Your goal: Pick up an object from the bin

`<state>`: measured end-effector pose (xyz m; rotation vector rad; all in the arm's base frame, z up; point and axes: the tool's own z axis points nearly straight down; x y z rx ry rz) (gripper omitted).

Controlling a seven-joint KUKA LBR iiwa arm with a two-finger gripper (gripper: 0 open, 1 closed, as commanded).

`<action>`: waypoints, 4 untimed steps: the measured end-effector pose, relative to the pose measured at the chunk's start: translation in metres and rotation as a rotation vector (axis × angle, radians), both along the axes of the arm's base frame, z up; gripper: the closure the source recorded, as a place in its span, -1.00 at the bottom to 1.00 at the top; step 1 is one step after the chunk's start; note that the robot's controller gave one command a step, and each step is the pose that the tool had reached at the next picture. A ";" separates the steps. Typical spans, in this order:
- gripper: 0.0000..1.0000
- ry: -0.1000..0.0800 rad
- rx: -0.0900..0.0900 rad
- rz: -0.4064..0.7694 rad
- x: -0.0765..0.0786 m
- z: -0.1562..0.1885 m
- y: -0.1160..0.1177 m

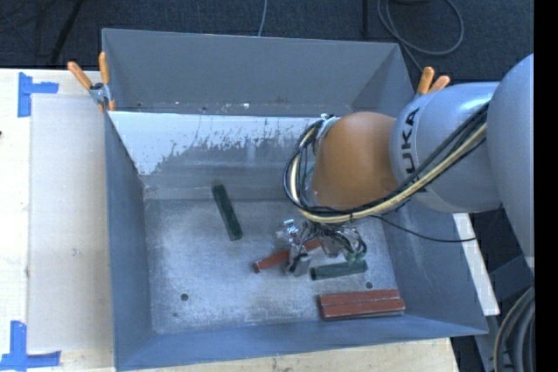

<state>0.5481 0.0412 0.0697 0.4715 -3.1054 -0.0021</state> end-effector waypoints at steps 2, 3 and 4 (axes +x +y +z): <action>1.00 0.001 0.000 -0.003 0.000 0.000 0.000; 1.00 0.001 -0.001 0.165 -0.068 0.068 0.008; -1.00 0.002 0.000 0.163 -0.068 0.067 0.008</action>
Offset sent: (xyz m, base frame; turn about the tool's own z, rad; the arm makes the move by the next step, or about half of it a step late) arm 0.0000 0.0000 0.0000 0.0000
